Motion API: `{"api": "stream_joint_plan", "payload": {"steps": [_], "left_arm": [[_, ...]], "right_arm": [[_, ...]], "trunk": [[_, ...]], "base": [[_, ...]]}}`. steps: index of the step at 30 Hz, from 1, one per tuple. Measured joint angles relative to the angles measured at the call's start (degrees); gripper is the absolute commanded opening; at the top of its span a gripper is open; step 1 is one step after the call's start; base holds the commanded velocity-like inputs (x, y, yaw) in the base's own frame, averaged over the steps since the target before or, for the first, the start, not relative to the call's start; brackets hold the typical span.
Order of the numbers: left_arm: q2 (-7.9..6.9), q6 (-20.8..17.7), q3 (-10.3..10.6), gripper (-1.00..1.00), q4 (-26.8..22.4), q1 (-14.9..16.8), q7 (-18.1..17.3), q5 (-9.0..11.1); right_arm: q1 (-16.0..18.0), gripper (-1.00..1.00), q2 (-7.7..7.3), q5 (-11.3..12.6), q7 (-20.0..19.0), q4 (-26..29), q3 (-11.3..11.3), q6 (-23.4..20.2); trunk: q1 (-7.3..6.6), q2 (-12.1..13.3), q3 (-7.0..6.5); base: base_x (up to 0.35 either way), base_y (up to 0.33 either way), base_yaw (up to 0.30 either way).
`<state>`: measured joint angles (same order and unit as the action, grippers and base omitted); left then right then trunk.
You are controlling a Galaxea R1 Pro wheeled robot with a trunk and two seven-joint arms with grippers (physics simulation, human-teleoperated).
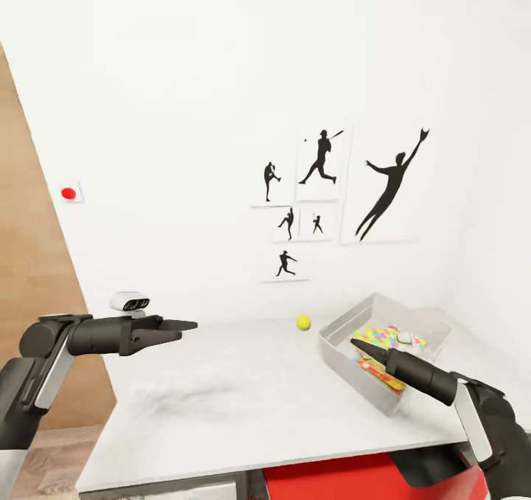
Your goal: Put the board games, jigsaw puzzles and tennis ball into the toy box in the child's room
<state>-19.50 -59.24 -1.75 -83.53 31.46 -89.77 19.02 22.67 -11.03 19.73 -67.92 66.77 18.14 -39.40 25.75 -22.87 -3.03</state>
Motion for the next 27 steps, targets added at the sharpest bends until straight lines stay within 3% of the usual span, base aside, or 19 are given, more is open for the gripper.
{"api": "stream_joint_plan", "payload": {"steps": [14, 27], "left_arm": [[0.01, 0.0, 0.0, 1.0, 0.0, 0.0, 0.0, 0.0], [-0.07, 0.0, 0.0, 1.0, 0.0, 0.0, 0.0, 0.1]], "right_arm": [[0.0, 1.0, -0.03, 0.0, 0.0, -0.1, 0.1, -0.1], [0.0, 1.0, -0.02, 0.0, 0.0, -0.1, 0.2, -0.1]], "trunk": [[-0.01, 0.0, 0.02], [0.0, 0.0, 0.45]], "base": [[0.184, 0.249, 0.034], [0.098, 0.068, -0.063]]}}
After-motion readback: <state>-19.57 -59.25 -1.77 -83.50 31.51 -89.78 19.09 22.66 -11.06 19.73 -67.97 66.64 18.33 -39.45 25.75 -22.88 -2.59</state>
